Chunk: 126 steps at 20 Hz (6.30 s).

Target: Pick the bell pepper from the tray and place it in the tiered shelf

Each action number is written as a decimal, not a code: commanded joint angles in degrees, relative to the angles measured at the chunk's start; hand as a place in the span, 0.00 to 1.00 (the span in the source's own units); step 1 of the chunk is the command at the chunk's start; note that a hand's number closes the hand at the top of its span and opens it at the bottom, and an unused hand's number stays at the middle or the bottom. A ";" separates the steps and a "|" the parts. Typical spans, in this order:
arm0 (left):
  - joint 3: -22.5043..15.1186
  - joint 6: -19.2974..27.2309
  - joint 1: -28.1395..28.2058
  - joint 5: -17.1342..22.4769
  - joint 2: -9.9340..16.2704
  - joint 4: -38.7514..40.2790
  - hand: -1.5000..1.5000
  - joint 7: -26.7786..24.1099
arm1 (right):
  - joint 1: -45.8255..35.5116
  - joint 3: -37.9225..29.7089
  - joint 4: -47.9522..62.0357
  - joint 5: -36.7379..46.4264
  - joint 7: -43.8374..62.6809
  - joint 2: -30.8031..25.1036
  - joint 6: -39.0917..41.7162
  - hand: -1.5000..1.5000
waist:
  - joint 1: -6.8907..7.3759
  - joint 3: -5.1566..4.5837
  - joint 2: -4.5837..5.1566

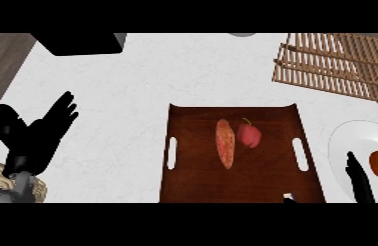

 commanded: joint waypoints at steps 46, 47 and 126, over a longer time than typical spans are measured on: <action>-2.97 0.60 0.61 2.03 -3.86 7.07 0.50 -2.09 | -30.96 0.02 17.66 52.57 65.46 23.03 22.92 0.00 | 2.04 -2.16 1.21; -4.17 1.97 0.50 0.67 -5.29 8.11 0.50 -2.87 | -30.24 -0.15 17.65 52.45 64.31 23.03 23.13 0.00 | 1.53 -2.16 1.24; -5.78 1.36 0.10 1.02 -4.60 7.94 0.50 -3.87 | -72.08 -37.96 29.99 3.31 26.25 -26.81 63.21 1.00 | 3.63 -2.15 2.00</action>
